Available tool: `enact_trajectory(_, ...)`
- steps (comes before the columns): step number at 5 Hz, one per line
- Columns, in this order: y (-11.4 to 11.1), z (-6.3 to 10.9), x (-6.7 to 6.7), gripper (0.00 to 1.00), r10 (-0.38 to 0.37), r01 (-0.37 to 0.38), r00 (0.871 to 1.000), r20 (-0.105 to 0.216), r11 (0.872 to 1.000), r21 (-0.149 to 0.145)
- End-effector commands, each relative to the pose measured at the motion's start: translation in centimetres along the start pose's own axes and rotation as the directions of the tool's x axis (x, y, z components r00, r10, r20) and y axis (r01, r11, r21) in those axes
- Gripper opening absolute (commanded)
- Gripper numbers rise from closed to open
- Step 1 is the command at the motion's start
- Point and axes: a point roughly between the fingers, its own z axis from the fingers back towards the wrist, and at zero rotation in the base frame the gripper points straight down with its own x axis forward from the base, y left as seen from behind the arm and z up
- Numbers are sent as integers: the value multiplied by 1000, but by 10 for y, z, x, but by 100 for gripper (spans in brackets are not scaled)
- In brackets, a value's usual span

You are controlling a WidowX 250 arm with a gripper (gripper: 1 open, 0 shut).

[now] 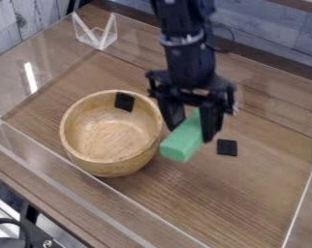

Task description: Move green stick from inside the wooden bowl to the table next to it

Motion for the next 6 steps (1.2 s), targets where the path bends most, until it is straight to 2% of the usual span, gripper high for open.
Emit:
enact_trajectory(1,-8,-11,-3,0,-59,59,998,36,998,10)
enact_trajectory(3,-22,-41,-11,0,-121,120,992,32,993,19)
enact_trajectory(4,-22,-43,-11,100,-122,121,992,23,992,19)
enact_trajectory(5,-19,-34,-10,100,-107,107,994,23,994,18)
enact_trajectory(6,-17,-19,-6,100,-93,92,995,47,996,23)
